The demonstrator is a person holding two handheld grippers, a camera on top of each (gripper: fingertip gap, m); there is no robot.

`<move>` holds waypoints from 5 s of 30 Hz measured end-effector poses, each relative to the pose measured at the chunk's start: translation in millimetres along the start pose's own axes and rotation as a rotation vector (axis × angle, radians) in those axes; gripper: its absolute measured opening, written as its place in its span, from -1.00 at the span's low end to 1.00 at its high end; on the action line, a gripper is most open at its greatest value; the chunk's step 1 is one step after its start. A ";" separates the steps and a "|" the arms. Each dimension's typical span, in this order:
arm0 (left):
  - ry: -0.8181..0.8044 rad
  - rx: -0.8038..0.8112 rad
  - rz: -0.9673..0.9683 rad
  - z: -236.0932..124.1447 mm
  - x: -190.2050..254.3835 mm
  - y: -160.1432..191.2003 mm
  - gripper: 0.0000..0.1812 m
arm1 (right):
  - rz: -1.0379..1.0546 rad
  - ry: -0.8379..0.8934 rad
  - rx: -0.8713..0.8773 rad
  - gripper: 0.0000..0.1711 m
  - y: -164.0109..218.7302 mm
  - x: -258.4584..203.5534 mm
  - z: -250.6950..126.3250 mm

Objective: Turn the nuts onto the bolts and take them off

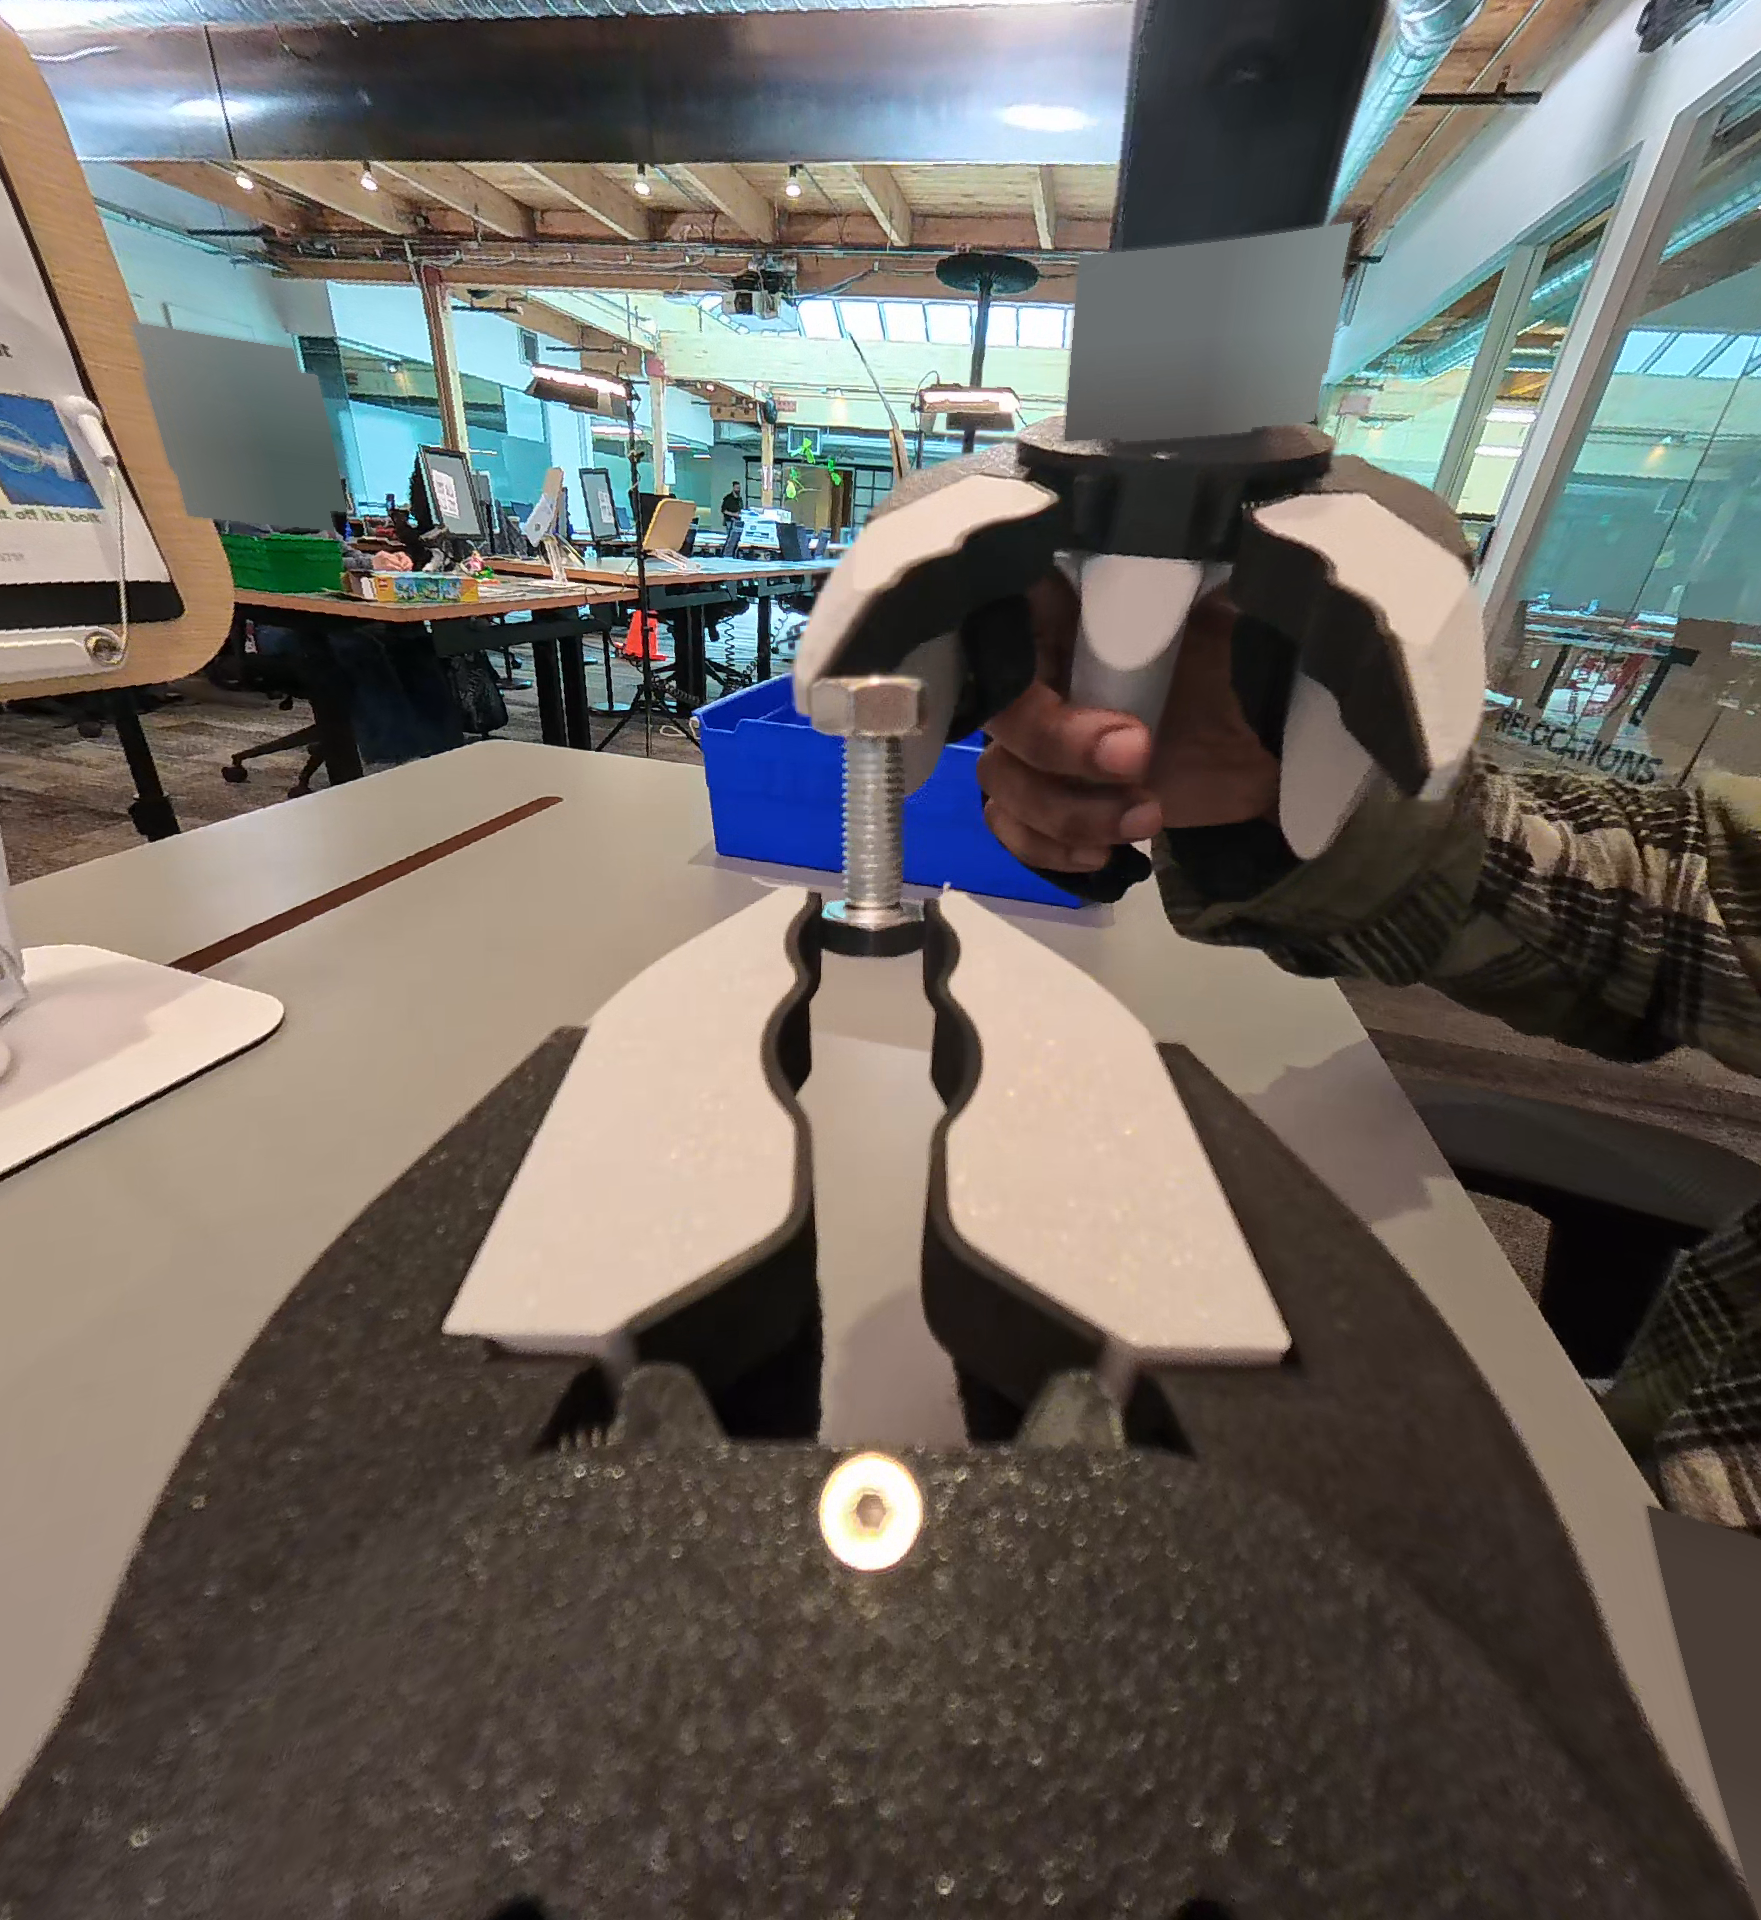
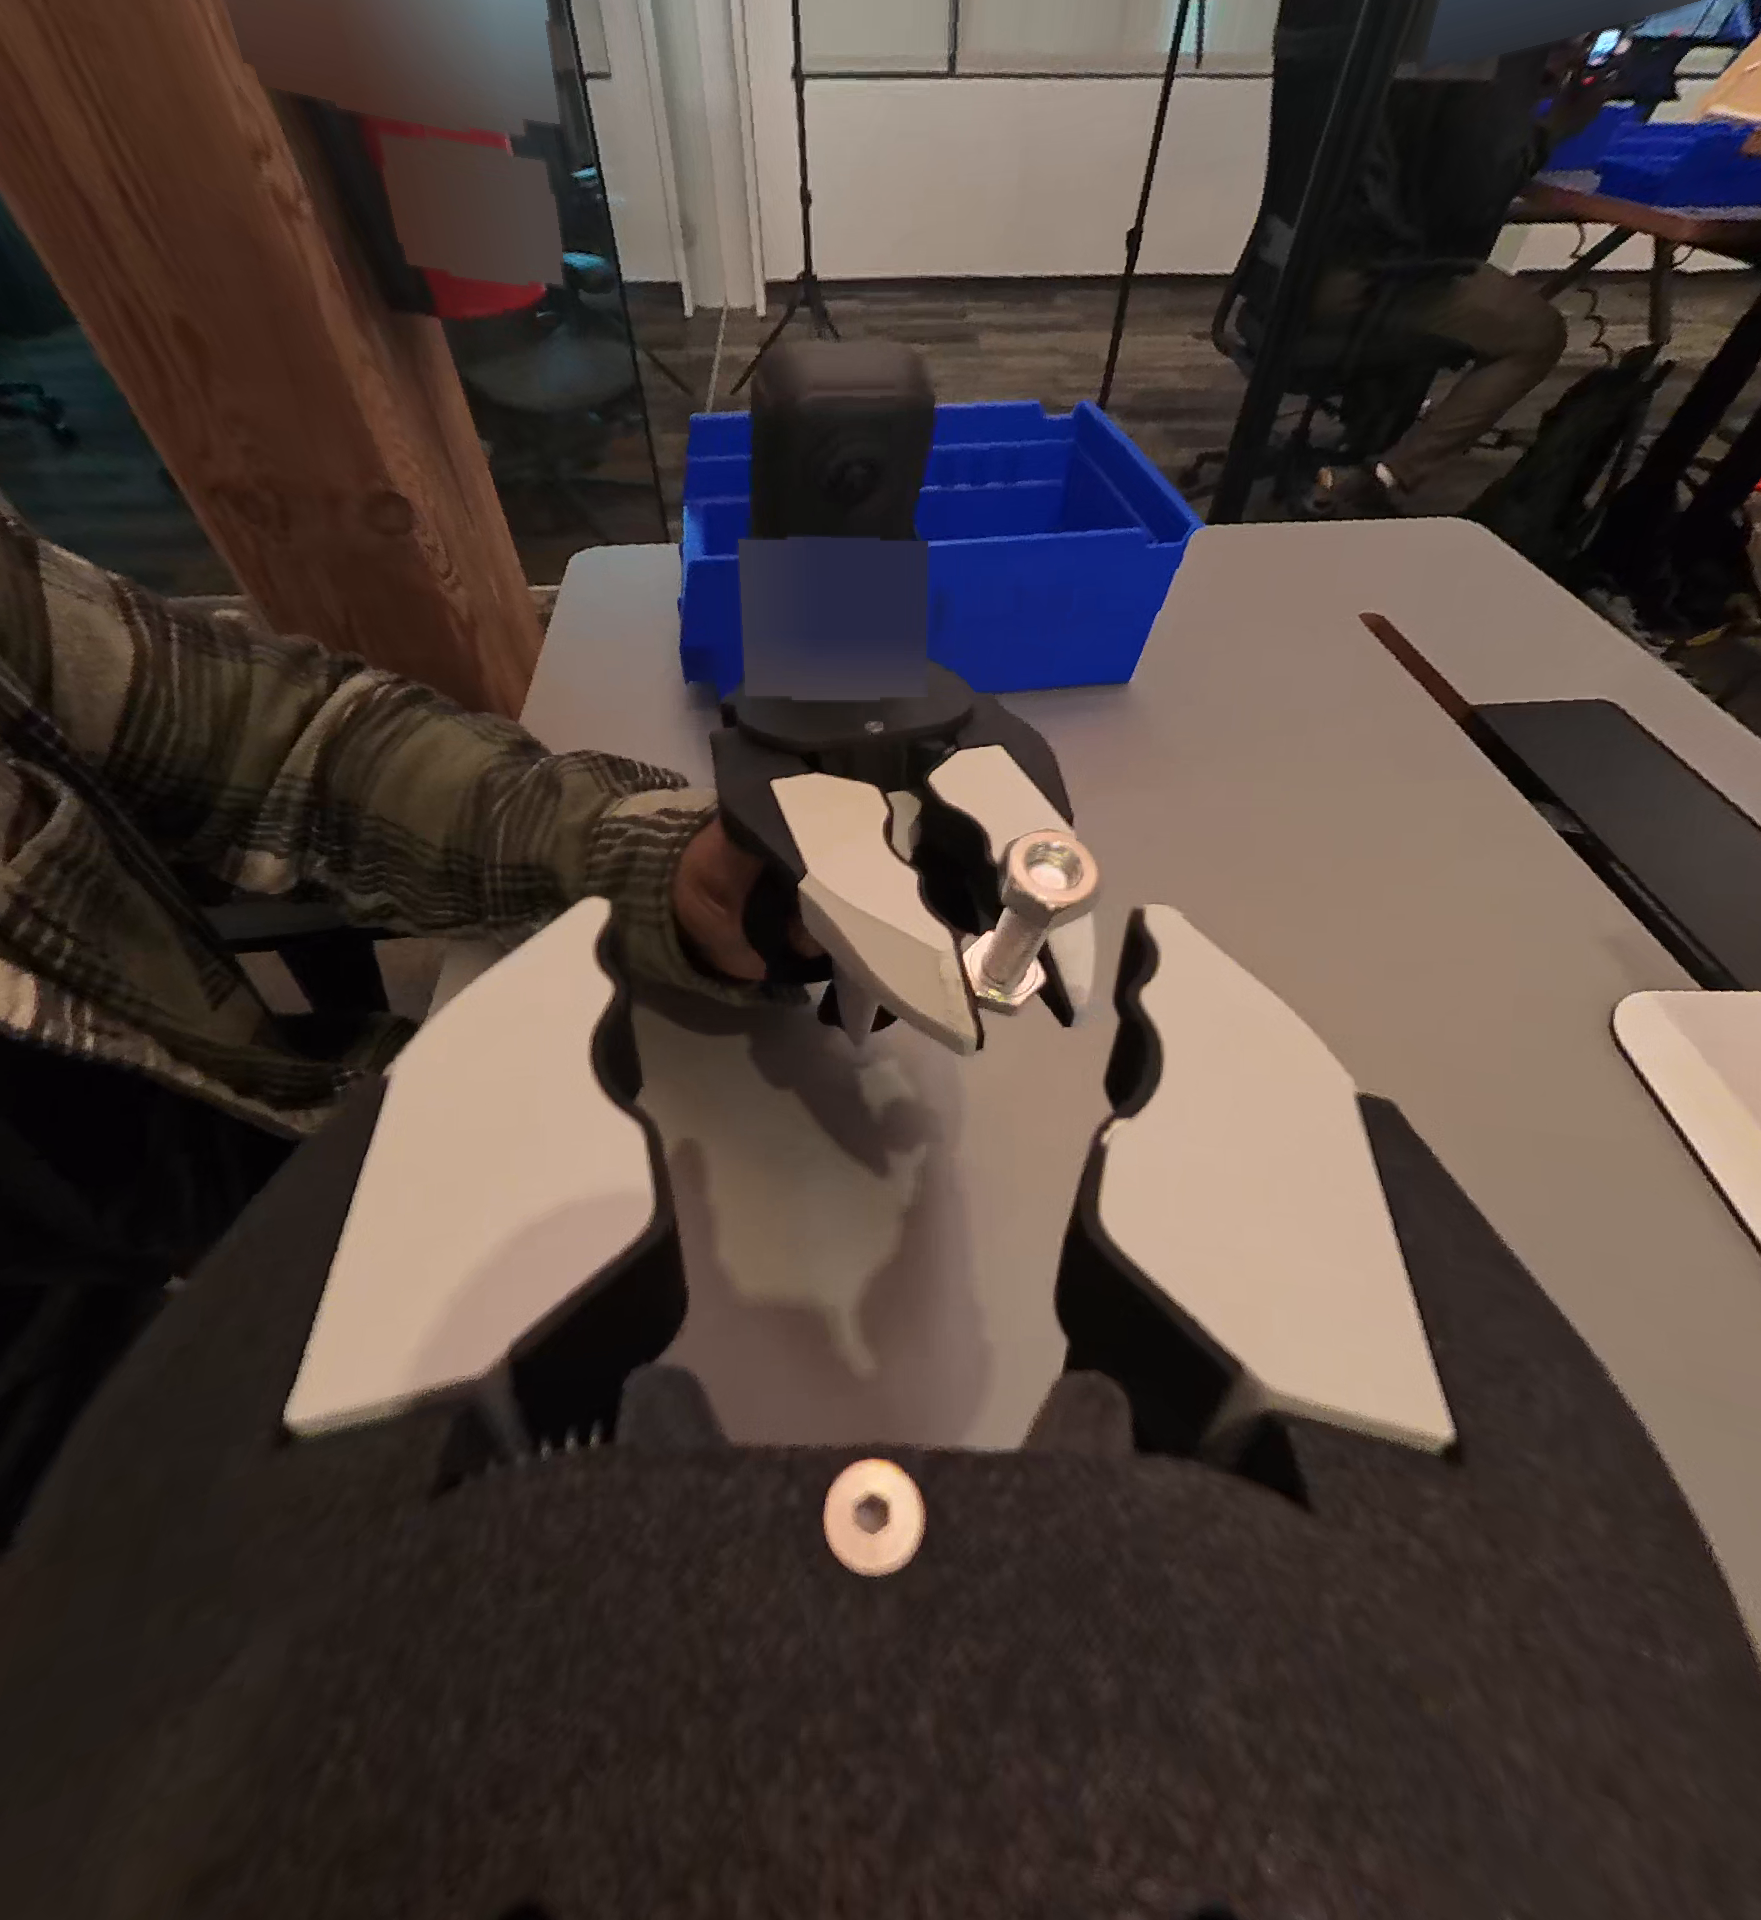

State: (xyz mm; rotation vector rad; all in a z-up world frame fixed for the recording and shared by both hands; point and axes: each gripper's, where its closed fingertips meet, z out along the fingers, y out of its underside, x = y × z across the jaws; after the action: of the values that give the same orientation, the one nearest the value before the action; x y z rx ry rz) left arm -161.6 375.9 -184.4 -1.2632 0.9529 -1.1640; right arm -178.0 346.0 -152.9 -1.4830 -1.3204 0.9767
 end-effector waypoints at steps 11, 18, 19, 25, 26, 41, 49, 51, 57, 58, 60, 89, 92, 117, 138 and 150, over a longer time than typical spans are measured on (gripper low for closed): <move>-0.011 0.014 0.005 -1.7 -1.2 -3.3 -0.80 | -0.001 0.092 0.089 0.01 -11.4 8.6 -7.0; -0.047 0.014 -0.006 -4.9 -9.2 -3.8 -0.80 | 0.000 0.060 0.081 -0.04 -0.2 -13.1 0.5; -0.046 0.015 -0.011 -5.4 -10.0 -3.7 -0.80 | -0.009 0.101 0.085 -0.03 -1.1 -8.6 -2.6; -0.028 -0.004 0.011 1.2 -2.3 0.5 -0.80 | 0.049 0.093 0.095 0.04 -6.1 2.7 11.2; -0.033 -0.007 0.014 0.7 -3.1 0.4 -0.80 | 0.065 0.085 0.108 0.09 -5.8 -2.1 13.2; -0.044 -0.004 0.012 -2.0 -6.4 -0.6 -0.80 | 0.120 0.184 0.218 0.02 -1.5 -20.8 9.2; -0.023 -0.011 0.020 2.3 0.0 1.8 -0.80 | 0.131 0.220 0.231 0.11 -9.6 -2.9 15.5; -0.038 -0.016 0.018 0.5 -3.7 2.1 -0.80 | 0.130 0.224 0.211 0.19 -3.3 -15.3 15.8; -0.028 -0.014 0.006 1.5 -2.5 2.8 -0.80 | 0.075 0.375 0.264 0.25 -13.6 3.3 0.8; -0.022 -0.016 0.012 2.8 -0.3 3.2 -0.80 | 0.094 0.361 0.265 0.30 -13.5 7.8 5.2; -0.024 -0.019 0.021 3.5 0.7 3.4 -0.80 | 0.137 0.264 0.264 0.25 -9.4 -1.4 16.8; -0.043 -0.006 0.008 -2.3 -5.4 -1.3 -0.80 | 0.065 0.347 0.324 0.32 -14.5 -28.1 7.5; -0.019 -0.011 0.016 1.9 1.5 0.2 -0.80 | 0.061 0.351 0.316 0.34 -19.3 -10.2 10.3; -0.010 -0.012 0.047 2.9 6.4 -2.4 -0.80 | 0.103 0.295 0.311 0.28 -12.3 -12.3 19.6; -0.005 -0.027 0.029 5.9 5.6 3.2 -0.80 | 0.092 0.345 0.351 0.31 -14.1 -12.6 4.2; -0.009 -0.021 0.029 4.7 5.6 0.6 -0.80 | 0.073 0.360 0.349 0.30 -18.1 -14.6 2.6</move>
State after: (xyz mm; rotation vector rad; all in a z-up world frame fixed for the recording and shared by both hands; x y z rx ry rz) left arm -155.9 371.2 -184.1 -1.2663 0.9757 -1.1277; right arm -187.4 332.3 -136.4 -1.3634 -0.7989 0.8831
